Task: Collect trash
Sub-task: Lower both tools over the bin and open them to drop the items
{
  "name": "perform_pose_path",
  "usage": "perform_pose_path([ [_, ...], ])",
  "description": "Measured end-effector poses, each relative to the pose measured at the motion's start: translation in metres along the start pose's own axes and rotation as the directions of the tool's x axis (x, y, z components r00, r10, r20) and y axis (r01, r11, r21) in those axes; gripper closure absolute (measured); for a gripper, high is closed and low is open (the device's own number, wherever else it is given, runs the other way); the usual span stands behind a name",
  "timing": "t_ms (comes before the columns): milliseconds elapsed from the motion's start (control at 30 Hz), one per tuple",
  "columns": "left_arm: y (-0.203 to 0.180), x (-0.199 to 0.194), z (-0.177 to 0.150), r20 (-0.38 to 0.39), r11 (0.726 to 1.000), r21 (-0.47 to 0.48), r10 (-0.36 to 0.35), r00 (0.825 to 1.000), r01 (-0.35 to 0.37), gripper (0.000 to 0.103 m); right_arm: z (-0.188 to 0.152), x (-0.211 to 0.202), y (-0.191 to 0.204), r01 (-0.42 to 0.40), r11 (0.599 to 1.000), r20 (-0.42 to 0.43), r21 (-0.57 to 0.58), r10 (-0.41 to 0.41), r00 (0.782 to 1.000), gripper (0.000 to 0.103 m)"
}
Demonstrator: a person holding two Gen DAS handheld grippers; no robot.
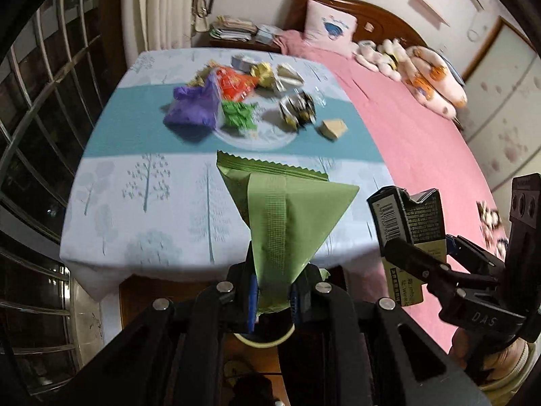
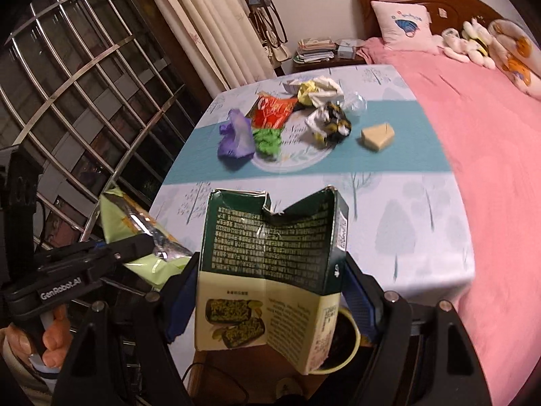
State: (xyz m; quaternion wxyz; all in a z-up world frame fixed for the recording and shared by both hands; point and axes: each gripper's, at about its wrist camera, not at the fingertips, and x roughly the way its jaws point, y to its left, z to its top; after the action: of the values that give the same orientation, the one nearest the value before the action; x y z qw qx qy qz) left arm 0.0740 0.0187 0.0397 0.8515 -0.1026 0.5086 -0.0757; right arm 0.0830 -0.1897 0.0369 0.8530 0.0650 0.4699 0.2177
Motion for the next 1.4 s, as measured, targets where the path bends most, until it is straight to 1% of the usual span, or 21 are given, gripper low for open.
perform_pose_path([
  [100,-0.003,0.002,-0.025,-0.028,0.999,0.036,-0.015,0.999,0.016,0.090,-0.027,0.002,0.003,0.008,1.000,-0.027,0.025,-0.007,1.000,0.026],
  [200,-0.007,0.015,-0.045,-0.076,0.997,0.064,-0.027,0.997,0.032,0.090,-0.052,0.010,-0.001,0.019,0.998,-0.067,0.063,-0.015,0.998,0.026],
  [267,-0.010,0.028,-0.058,-0.117,0.996,0.075,-0.042,0.992,0.051,0.090,-0.069,0.017,-0.008,0.024,0.995,-0.093,0.098,-0.015,0.996,0.026],
  [400,-0.015,0.057,-0.084,-0.192,0.992,0.102,-0.049,0.980,0.069,0.090,-0.102,0.039,-0.024,0.051,0.988,-0.147,0.146,-0.030,0.989,0.026],
  [567,-0.015,0.113,-0.119,-0.279,0.990,0.116,-0.044,0.959,0.079,0.090,-0.145,0.081,-0.050,0.076,0.976,-0.204,0.205,-0.033,0.978,0.026],
  [700,-0.013,0.172,-0.145,-0.335,0.990,0.127,-0.021,0.942,0.067,0.089,-0.179,0.127,-0.077,0.113,0.963,-0.257,0.245,-0.047,0.965,0.025],
  [800,-0.010,0.210,-0.160,-0.353,0.988,0.137,-0.014,0.935,0.066,0.089,-0.196,0.154,-0.094,0.131,0.959,-0.270,0.251,-0.061,0.961,0.025],
  [900,-0.006,0.254,-0.173,-0.373,0.986,0.157,-0.002,0.928,0.065,0.085,-0.214,0.187,-0.113,0.154,0.956,-0.289,0.252,-0.077,0.954,0.025],
  [967,-0.003,0.283,-0.182,-0.379,0.985,0.160,-0.003,0.925,0.068,0.082,-0.224,0.207,-0.125,0.163,0.953,-0.300,0.256,-0.082,0.950,0.025],
  [1033,0.000,0.307,-0.190,-0.376,0.984,0.169,0.004,0.926,0.064,0.072,-0.235,0.226,-0.136,0.172,0.952,-0.306,0.252,-0.090,0.948,0.025],
  [1167,0.006,0.346,-0.201,-0.373,0.981,0.193,0.043,0.927,0.032,0.059,-0.257,0.256,-0.156,0.186,0.951,-0.314,0.248,-0.103,0.944,0.025],
  [1200,0.008,0.352,-0.203,-0.375,0.981,0.192,0.048,0.926,0.027,0.052,-0.261,0.263,-0.160,0.187,0.950,-0.315,0.250,-0.103,0.943,0.024],
  [1233,0.012,0.361,-0.206,-0.381,0.983,0.181,0.047,0.923,0.025,0.042,-0.265,0.269,-0.163,0.189,0.950,-0.316,0.250,-0.105,0.943,0.024],
  [1300,0.017,0.369,-0.211,-0.381,0.985,0.169,0.041,0.924,0.026,0.033,-0.271,0.283,-0.169,0.190,0.950,-0.320,0.246,-0.105,0.941,0.024],
  [1400,0.021,0.382,-0.220,-0.383,0.984,0.179,0.055,0.922,0.015,0.031,-0.279,0.299,-0.172,0.186,0.955,-0.327,0.232,-0.104,0.939,0.024],
])
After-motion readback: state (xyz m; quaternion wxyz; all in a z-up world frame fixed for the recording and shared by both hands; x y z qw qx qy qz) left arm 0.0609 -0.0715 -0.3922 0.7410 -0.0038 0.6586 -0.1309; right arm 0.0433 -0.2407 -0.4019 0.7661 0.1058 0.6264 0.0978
